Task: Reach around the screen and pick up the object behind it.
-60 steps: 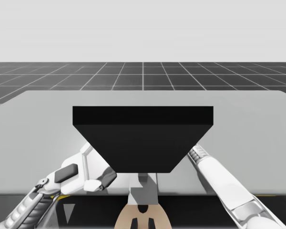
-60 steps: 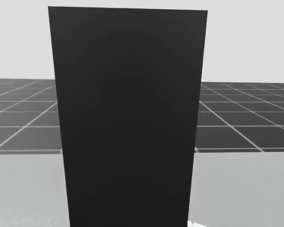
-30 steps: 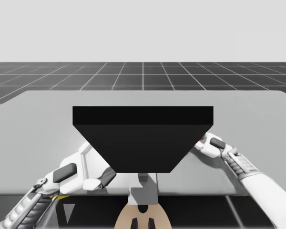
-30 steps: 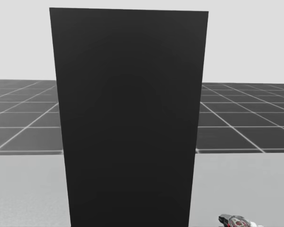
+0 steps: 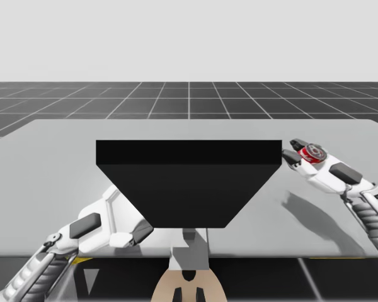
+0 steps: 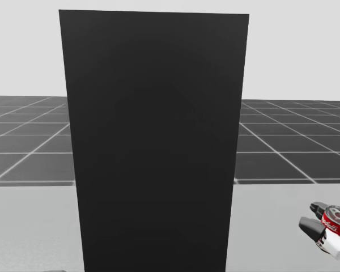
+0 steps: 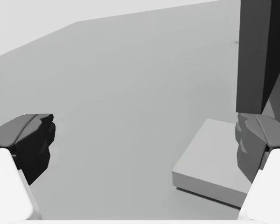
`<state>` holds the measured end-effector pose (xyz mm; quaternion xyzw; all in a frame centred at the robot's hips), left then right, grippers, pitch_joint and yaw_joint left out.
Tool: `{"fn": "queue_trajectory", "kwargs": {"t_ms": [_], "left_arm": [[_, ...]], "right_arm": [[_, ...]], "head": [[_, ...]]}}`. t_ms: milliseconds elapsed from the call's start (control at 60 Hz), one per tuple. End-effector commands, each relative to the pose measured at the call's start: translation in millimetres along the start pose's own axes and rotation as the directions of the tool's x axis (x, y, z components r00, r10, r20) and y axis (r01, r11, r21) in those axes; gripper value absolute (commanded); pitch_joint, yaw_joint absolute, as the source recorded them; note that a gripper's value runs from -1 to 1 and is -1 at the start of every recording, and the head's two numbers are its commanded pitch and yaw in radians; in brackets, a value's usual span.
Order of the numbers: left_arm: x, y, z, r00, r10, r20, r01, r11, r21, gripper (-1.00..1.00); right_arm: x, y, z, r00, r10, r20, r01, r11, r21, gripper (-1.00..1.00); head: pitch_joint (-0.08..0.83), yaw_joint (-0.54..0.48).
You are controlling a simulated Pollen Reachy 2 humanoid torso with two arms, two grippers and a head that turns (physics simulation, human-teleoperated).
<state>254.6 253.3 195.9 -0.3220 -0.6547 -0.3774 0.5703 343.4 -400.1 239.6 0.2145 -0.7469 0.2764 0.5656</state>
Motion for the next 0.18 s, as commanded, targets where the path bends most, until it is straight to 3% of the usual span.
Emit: {"fn": "queue_trajectory", "kwargs": {"t_ms": [17,117,183], "left_arm": [[2,2.4,-3,1.0,-0.006,0.013,0.006,1.0,0.03,-1.0],[2,3.3,-4,1.0,-0.01,0.012,0.009,0.999,0.043,-1.0],[2,4.5,-6,1.0,-0.009,0.014,0.008,0.998,0.055,-1.0]], "right_arm": [[63,-15.1,-4,0.989,0.122,0.085,-0.119,0.992,-0.039,1.0],[91,-15.1,-5,0.978,0.171,0.123,-0.16,0.982,-0.096,1.0],[115,-12.2,-6,0.963,0.212,0.166,-0.192,0.972,-0.134,1.0]], "head": [[0.118,-0.05],[0.115,-0.05],[0.113,-0.05]]}}
